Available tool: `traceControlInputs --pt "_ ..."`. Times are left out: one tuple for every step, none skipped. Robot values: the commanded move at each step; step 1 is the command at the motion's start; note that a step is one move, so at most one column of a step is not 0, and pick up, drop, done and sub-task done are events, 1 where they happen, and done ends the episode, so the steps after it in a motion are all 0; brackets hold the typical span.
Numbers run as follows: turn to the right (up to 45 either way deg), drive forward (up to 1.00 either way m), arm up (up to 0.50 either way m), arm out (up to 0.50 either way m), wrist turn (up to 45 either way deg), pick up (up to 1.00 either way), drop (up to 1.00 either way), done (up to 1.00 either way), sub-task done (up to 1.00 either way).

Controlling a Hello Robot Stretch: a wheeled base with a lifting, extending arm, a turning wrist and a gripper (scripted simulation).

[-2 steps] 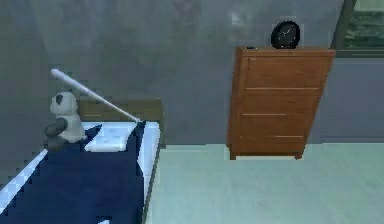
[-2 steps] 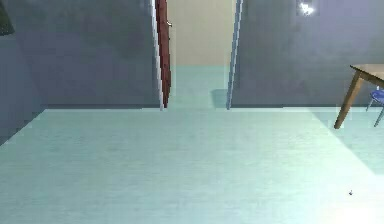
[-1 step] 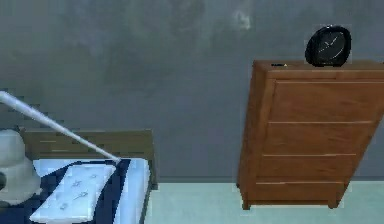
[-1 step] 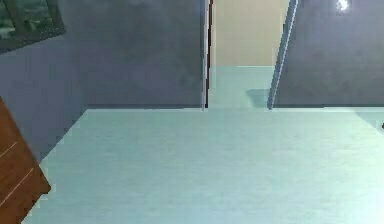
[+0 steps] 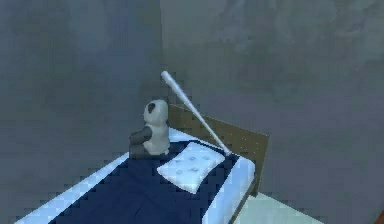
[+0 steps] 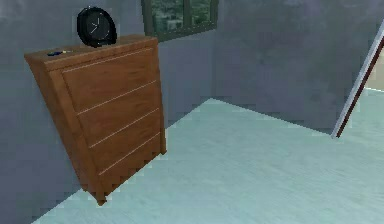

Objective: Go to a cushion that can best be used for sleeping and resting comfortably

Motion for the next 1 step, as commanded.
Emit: traceControlInputs --pt "0.0 0.00 0.00 0.00 0.0 0.00 0.00 1.00 0.00"
